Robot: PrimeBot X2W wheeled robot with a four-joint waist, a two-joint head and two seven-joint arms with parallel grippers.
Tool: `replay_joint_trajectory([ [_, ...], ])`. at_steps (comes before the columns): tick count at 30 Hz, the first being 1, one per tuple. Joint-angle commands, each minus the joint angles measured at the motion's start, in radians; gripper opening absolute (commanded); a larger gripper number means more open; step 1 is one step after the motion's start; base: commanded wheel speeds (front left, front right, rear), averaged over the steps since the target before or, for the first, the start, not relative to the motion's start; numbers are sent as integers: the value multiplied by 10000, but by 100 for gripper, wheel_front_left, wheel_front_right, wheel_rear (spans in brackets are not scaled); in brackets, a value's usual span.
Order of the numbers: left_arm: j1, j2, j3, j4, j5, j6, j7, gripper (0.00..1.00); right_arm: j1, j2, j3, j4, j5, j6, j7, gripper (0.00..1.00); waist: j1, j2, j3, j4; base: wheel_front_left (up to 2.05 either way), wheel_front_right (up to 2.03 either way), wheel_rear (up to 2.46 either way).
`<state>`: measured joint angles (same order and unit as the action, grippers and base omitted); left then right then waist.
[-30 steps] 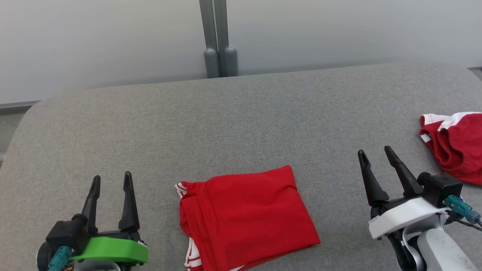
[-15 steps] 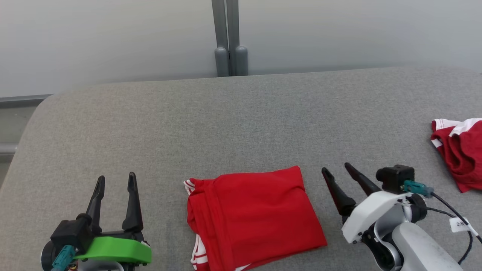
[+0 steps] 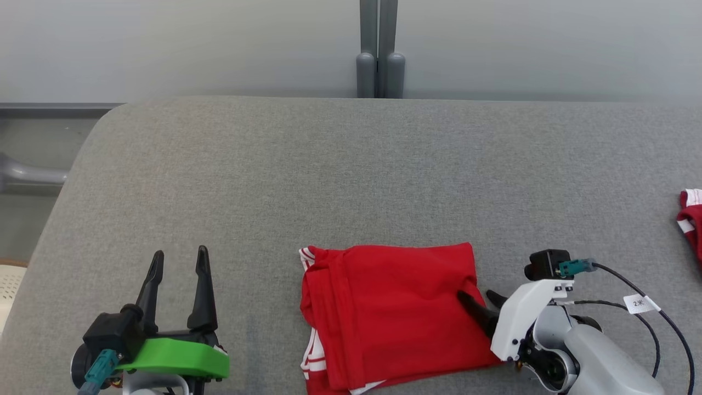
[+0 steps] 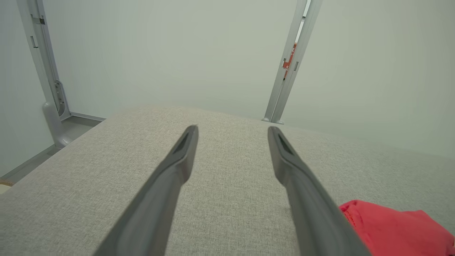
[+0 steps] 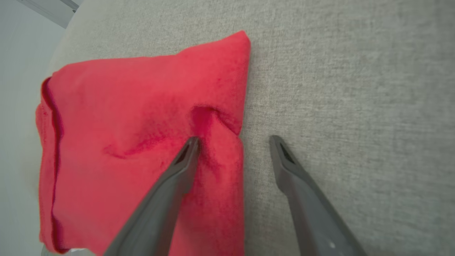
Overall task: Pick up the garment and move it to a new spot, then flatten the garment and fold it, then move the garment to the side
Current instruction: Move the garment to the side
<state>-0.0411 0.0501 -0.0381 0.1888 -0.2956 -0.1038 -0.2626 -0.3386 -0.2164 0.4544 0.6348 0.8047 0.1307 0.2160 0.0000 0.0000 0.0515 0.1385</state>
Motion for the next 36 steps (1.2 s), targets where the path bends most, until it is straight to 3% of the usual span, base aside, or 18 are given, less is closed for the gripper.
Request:
replay_joint_trajectory([
  [1,-91,13,-16,5,-1,63,-23,100,58,22,65,180,120,1,200,100,0,0,30,94,0,0,0],
  [4,-72,13,1,-2,-3,69,-23,100,66,26,156,176,337,1,284,100,0,0,38,95,0,0,0],
  [5,-58,13,10,-1,6,77,-23,100,56,19,197,90,386,1,191,83,0,0,47,76,0,0,0],
  [6,-50,13,4,-3,16,78,-23,100,7,-4,242,-61,458,1,51,42,0,0,68,31,0,0,0],
  [7,-57,13,-4,-7,21,75,-23,100,-35,-22,287,-164,495,3,-47,7,0,0,80,-3,0,0,0],
  [8,-75,13,-22,-7,32,70,-23,100,-95,-81,329,-269,553,1,-177,0,0,0,93,-48,0,0,0],
  [19,-339,15,-442,-139,124,-75,-23,100,-920,-1146,783,-1245,845,3,-1625,0,0,0,101,-1060,0,0,0],
  [27,-717,13,-1226,-136,105,-153,-22,100,-1469,-2078,849,-1706,850,1,-1724,0,0,0,178,-2654,0,0,0],
  [36,-1225,21,-1850,-70,201,-172,-23,100,-1276,-2194,552,-2021,1014,3,-2110,0,0,0,532,-4485,0,0,0],
])
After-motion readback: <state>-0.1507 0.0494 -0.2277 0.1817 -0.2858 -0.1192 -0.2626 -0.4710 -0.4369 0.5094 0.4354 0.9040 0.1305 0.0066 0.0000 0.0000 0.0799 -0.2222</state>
